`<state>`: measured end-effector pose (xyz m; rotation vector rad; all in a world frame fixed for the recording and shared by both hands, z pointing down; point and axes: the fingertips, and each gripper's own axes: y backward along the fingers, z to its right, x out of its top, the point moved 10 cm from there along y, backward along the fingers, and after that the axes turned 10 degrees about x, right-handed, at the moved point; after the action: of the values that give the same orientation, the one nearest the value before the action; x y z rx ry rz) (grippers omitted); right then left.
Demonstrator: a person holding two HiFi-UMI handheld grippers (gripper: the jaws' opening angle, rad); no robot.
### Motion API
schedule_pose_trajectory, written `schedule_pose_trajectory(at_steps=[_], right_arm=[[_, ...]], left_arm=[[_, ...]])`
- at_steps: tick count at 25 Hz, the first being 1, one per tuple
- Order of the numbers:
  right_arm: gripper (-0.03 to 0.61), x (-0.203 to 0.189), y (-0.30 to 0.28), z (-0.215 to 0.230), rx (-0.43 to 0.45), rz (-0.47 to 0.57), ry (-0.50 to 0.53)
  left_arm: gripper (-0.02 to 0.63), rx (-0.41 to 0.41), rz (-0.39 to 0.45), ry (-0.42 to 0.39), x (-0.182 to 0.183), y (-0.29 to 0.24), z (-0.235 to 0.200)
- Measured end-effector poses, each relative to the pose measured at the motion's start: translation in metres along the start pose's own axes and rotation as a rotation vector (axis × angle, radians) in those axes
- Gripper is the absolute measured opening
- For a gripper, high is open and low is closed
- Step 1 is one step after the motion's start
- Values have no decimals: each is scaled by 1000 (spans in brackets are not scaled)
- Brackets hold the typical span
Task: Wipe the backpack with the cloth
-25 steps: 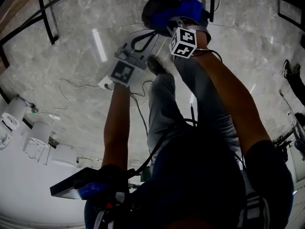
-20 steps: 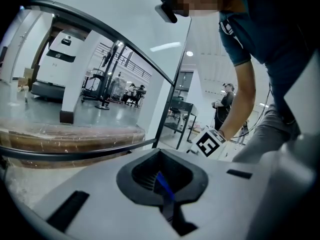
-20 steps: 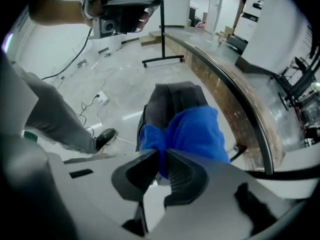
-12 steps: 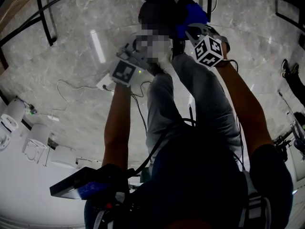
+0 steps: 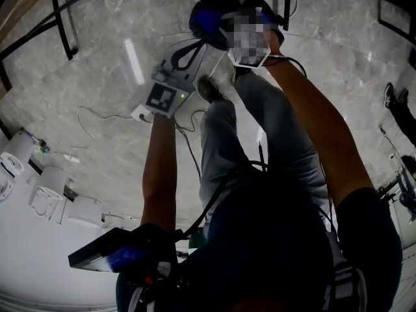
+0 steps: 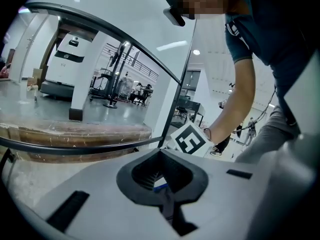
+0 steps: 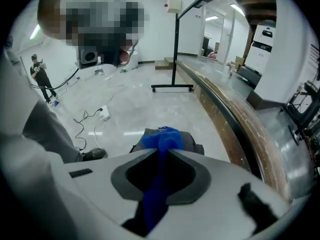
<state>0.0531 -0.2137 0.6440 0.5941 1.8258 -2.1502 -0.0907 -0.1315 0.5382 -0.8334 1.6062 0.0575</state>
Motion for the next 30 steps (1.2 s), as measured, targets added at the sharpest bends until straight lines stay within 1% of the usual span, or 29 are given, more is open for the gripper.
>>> schedule_pose_trajectory(at_steps=[2,4,7,9,12,14,16,19,20,22,24,26,28,30], right_arm=[[40,1,5,-5,17,6,21],[40,-2,4,-9,18,-21,49],[40,-6,-9,-17,31,-136,122],[37,3,-21,-25,44,-189,145],[35,27,-51,-54,109,-183,198],[35,32,-81,-74,164,-190,217],[35,23,-111,-93,216,-226,175],[35,-14,-140,-114,256,-299,78],[35,-27,-143,-120,253,-310,67],[35,-52,-138,-130,227,-307,78],[35,-74,-128,-135,192,-302,90],[34,-88,-123,-140,175,-299,94],[35,-82,-125,-143,160,-261,96],[34,-59,-136,-139,134,-193,145]], left_arm=[[-11,-2,0,8,-3,-1,1],[-11,-4,4,8,-4,-1,2],[-11,-8,1,3,-4,-1,3],[-11,-4,7,3,-4,1,2],[-11,9,3,6,-8,4,0],[-11,14,6,5,-12,5,-4],[-11,16,10,3,-18,9,-6],[-11,23,0,8,-35,15,-10],[-11,24,-2,1,-42,17,-11],[-11,24,-10,-20,-63,17,-11],[-11,17,-16,-40,-89,9,-12],[-11,-2,-9,-48,-118,-4,-14],[-11,-30,4,-40,-141,-16,-14],[-11,-50,10,-44,-153,-22,-15]])
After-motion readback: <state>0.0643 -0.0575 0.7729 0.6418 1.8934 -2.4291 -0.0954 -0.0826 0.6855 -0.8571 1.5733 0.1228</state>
